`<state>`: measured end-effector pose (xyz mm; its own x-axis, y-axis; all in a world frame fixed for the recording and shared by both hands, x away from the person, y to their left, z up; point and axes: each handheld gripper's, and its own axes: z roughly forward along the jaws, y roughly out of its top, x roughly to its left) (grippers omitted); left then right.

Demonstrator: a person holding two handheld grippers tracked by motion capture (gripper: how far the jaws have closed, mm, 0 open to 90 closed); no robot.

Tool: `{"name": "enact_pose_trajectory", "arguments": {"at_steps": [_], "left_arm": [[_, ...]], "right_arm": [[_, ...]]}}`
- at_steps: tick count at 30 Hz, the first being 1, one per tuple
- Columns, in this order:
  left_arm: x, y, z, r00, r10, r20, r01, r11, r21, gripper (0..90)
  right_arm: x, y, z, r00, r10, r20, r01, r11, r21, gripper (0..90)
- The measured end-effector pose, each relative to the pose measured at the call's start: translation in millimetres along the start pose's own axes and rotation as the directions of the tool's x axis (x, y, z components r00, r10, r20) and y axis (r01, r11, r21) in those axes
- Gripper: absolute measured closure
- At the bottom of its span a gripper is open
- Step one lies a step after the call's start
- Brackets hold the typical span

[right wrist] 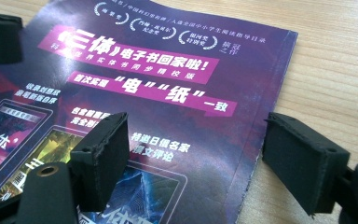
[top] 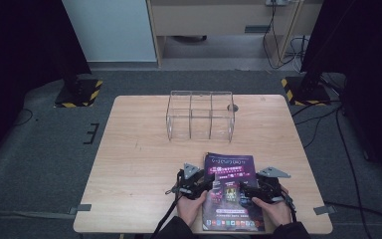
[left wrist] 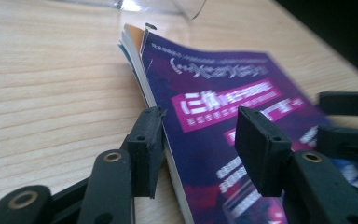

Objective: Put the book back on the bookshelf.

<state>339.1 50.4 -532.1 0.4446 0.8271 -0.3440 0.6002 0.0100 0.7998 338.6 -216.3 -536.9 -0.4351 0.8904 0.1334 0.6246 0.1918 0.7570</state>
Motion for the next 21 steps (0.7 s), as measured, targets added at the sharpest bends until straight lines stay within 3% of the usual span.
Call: {"name": "enact_pose_trajectory", "arguments": {"at_steps": [5, 9, 12, 21], "left_arm": [[-5.7, -1.2, -6.6, 0.9983, 0.020, 0.055, -0.018, 0.9993, -0.033, 49.7], [-10.8, -3.0, -7.2, 0.9895, 0.031, 0.141, -0.026, 0.9990, -0.037, 48.5], [-20.1, -7.7, -4.1, 0.9897, 0.099, 0.103, -0.097, 0.9948, -0.032, 47.0], [-17.4, -7.1, -1.5, 0.9945, 0.097, 0.039, -0.098, 0.9952, 0.010, 58.7]], "right_arm": [[-1.3, 0.0, -0.1, 1.0000, 0.008, -0.003, -0.008, 1.000, -0.004, 23.3], [-1.4, 0.1, 0.0, 1.0000, 0.004, -0.003, -0.004, 1.000, -0.005, 23.3], [-1.7, 0.1, -0.2, 0.9999, 0.011, -0.008, -0.011, 1.000, -0.005, 23.6], [-1.7, 0.1, -0.1, 0.9998, 0.016, -0.008, -0.016, 1.000, -0.006, 23.7]]}}
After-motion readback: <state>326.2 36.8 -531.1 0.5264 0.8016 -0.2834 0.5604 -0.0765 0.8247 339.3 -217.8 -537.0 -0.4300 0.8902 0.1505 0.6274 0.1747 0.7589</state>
